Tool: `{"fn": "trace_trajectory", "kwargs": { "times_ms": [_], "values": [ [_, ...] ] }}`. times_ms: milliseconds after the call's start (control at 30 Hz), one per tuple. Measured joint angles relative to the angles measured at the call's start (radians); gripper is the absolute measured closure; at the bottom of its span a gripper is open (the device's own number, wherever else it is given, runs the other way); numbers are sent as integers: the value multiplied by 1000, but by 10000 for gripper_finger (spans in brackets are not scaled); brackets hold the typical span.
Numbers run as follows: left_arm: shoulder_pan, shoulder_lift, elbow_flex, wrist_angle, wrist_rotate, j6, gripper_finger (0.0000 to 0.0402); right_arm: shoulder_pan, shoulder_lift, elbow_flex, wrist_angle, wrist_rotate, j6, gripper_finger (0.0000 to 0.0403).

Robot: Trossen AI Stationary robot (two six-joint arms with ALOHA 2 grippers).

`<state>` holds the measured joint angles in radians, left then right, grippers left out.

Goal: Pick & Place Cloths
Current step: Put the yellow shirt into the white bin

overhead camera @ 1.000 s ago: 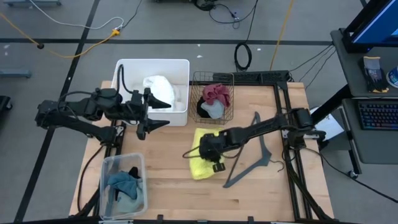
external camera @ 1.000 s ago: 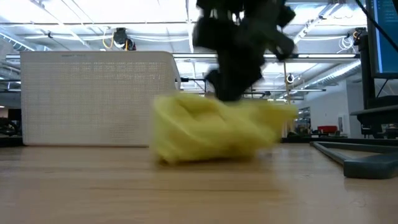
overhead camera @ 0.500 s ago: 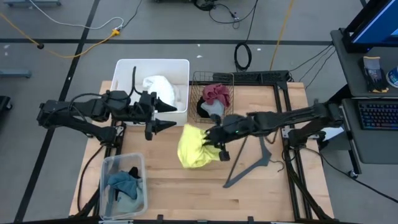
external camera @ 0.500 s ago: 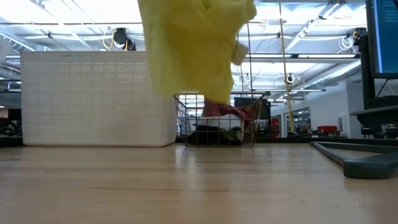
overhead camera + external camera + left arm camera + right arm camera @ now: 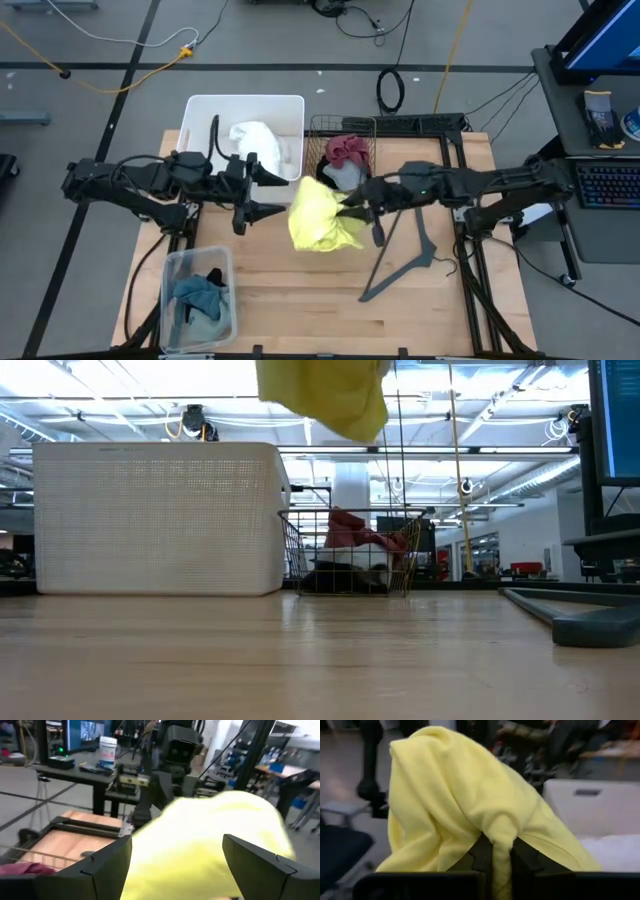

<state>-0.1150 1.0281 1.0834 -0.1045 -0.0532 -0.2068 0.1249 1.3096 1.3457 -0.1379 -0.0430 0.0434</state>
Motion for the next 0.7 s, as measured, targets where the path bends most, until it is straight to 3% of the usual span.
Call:
{"fn": "trace_trajectory", "kwargs": {
  "times_ms": [300,700],
  "values": [
    [-12,0,0,45,0,-261,92,7,-63,0,57,245,-256,377],
    [-9,-1,0,236,-62,-439,91,59,6,1,207,482,-836,377]
  ]
}}
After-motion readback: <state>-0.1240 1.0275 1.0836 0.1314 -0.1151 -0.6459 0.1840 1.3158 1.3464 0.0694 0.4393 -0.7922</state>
